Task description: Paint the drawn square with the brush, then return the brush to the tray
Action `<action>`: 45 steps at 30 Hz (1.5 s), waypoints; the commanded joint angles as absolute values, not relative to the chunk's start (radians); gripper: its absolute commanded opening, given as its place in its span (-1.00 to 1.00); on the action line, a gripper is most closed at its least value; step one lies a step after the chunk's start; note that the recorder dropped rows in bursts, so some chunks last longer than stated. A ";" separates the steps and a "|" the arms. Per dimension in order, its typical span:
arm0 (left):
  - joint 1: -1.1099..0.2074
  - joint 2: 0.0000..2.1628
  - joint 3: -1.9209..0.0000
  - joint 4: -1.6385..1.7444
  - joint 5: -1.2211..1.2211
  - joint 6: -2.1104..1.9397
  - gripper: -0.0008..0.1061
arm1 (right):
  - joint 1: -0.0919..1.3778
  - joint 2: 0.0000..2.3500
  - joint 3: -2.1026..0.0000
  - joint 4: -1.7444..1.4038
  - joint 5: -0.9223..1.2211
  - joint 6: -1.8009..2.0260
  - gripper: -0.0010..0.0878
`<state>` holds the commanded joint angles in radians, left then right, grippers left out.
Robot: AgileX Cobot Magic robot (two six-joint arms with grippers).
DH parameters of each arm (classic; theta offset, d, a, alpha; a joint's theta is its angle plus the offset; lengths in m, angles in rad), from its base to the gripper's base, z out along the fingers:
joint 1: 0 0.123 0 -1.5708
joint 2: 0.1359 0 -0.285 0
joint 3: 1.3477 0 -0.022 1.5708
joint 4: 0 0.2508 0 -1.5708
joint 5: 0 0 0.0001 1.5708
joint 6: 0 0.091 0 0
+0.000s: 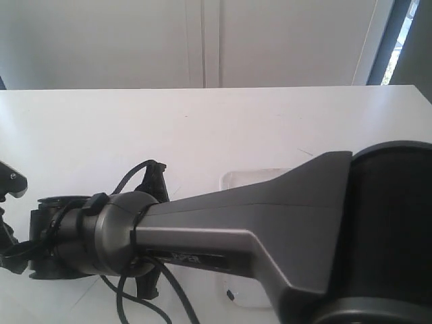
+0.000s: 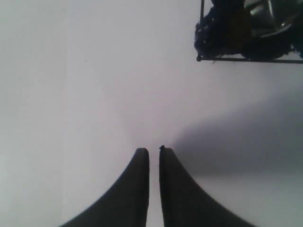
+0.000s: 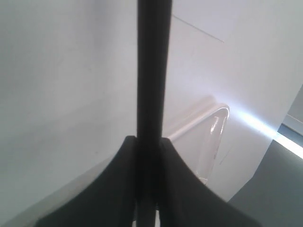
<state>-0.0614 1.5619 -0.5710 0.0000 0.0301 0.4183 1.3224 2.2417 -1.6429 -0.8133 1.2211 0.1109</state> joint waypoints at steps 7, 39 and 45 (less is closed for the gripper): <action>-0.061 1.589 -0.571 0.000 0.028 0.418 -0.70 | 1.322 2.248 -1.643 -0.829 1.221 0.111 -0.98; -0.061 1.619 -0.571 0.000 0.046 0.418 -0.70 | 1.270 2.248 -1.643 -0.849 1.221 0.122 -0.98; -0.061 1.619 -0.571 0.000 0.046 0.418 -0.70 | 1.264 2.248 -1.643 -0.854 1.221 0.123 -0.98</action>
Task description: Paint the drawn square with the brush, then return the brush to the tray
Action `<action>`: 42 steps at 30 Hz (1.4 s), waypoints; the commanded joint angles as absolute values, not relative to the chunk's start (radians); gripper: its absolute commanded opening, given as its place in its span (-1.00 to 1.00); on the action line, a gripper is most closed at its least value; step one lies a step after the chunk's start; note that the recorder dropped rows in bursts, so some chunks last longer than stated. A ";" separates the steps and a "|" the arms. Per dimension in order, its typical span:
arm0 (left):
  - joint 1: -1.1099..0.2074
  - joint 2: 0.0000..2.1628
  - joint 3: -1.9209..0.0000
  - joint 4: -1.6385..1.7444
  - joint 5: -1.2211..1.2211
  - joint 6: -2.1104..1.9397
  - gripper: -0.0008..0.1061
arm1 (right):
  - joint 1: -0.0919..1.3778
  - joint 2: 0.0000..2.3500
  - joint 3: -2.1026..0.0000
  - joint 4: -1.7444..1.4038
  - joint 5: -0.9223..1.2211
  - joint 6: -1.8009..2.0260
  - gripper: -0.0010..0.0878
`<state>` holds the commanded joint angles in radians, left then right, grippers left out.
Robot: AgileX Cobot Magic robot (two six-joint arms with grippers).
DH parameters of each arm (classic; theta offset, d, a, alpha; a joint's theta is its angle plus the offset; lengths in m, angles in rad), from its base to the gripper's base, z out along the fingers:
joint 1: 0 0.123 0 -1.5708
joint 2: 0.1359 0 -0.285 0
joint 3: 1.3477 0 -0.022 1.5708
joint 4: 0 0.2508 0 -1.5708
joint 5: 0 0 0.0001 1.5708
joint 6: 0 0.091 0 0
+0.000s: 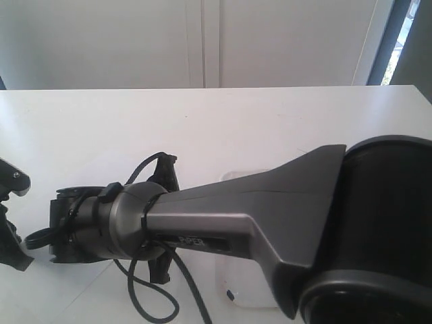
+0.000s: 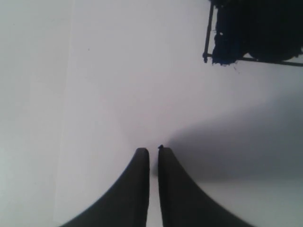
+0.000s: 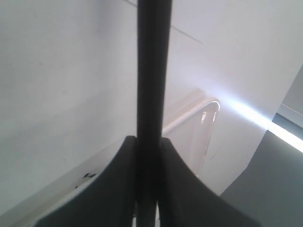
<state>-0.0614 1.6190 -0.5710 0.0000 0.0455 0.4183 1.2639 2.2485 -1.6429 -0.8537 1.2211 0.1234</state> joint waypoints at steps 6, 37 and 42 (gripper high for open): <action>-0.061 1.619 -0.571 0.000 0.046 0.418 -0.70 | 1.278 2.248 -1.643 -0.848 1.221 0.130 -0.98; -0.061 1.619 -0.571 0.000 0.045 0.414 -0.70 | 1.313 2.261 -1.644 -0.821 1.221 0.109 -0.98; -0.061 1.619 -0.571 0.000 0.045 0.406 -0.70 | 1.300 2.261 -1.644 -0.874 1.221 0.109 -0.98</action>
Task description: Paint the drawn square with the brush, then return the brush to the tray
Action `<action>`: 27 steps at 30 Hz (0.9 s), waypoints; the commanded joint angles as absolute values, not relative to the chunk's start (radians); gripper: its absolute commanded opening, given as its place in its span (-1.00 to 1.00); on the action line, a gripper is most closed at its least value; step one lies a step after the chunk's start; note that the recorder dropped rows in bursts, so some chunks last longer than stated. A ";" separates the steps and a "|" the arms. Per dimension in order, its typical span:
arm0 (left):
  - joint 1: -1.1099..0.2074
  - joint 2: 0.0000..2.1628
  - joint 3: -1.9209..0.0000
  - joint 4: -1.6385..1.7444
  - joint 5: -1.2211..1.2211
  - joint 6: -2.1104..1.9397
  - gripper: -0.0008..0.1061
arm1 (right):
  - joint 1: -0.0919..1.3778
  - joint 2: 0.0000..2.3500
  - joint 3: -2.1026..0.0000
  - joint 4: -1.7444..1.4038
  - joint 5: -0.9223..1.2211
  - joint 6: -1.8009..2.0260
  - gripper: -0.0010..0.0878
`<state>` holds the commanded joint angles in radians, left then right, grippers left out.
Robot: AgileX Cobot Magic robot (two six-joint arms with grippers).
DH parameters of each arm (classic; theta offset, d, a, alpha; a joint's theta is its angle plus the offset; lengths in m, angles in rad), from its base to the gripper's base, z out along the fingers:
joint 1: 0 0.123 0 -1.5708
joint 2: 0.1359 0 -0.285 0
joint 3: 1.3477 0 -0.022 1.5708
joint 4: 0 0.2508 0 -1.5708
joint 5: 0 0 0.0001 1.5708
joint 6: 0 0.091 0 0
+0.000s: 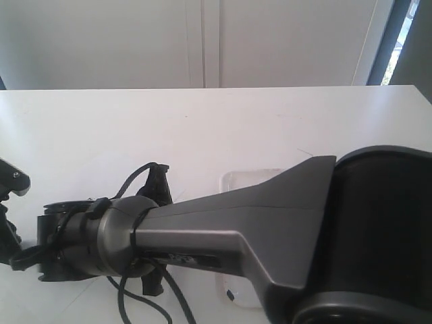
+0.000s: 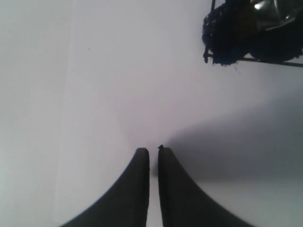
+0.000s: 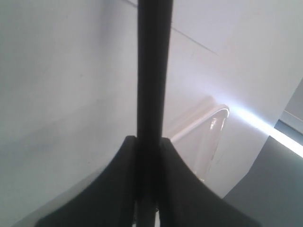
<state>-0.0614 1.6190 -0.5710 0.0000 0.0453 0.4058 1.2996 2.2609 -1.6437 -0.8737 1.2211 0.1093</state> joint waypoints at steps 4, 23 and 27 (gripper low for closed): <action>-0.061 1.619 -0.571 0.000 0.045 0.400 -0.70 | 1.272 2.261 -1.644 -0.874 1.221 0.111 -0.98; -0.061 1.464 -0.573 0.000 0.036 0.396 -0.70 | 1.159 1.982 -1.638 -0.714 1.221 0.144 -0.98; -0.061 1.359 -0.573 0.000 0.037 0.357 -0.70 | 1.106 1.885 -1.631 -0.605 1.221 0.165 -0.98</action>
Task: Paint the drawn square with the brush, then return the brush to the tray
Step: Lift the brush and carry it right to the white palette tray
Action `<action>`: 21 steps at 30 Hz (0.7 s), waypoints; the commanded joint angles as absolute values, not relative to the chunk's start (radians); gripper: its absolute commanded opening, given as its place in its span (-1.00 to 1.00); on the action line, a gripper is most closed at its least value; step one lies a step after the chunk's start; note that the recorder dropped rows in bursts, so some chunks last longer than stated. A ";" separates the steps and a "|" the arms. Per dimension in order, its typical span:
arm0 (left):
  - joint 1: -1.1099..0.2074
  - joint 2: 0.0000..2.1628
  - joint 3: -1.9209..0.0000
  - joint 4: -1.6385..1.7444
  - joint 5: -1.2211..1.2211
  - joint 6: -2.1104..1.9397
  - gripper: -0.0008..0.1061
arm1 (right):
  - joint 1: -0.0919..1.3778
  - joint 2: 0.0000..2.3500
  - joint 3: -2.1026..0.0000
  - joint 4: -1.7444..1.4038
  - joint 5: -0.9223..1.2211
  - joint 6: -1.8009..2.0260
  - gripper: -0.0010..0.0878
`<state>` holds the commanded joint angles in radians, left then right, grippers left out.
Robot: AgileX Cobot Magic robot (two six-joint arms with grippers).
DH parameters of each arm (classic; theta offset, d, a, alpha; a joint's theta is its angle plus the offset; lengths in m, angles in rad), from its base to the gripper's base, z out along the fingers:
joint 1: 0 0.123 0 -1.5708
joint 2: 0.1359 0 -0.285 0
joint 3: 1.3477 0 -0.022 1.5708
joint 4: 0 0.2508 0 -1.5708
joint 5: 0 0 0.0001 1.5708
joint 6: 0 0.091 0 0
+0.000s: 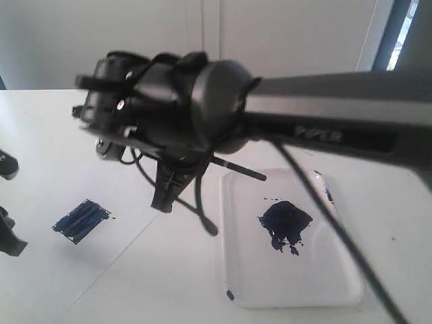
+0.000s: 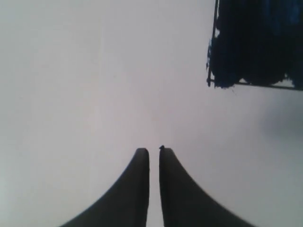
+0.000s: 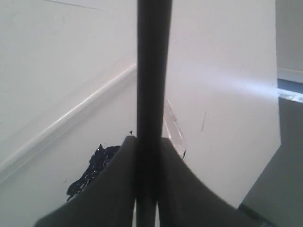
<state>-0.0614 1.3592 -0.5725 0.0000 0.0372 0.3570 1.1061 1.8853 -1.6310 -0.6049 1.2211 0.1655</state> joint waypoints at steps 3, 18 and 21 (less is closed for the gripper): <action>-0.061 1.263 -0.573 0.000 0.052 0.289 -0.70 | 1.064 1.808 -1.601 -0.511 1.221 0.160 -0.98; -0.063 0.711 -0.573 -0.040 0.468 0.127 -0.70 | 0.953 1.310 -1.163 -0.344 1.221 0.153 -0.98; -0.063 0.625 -0.573 -0.090 0.572 0.137 -0.71 | 0.953 1.221 -1.068 -0.329 1.221 0.160 -0.98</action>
<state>-0.0632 0.6246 -0.5725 -0.0904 0.5724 0.1373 0.9530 1.2215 -1.0676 -0.3294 1.2211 0.1603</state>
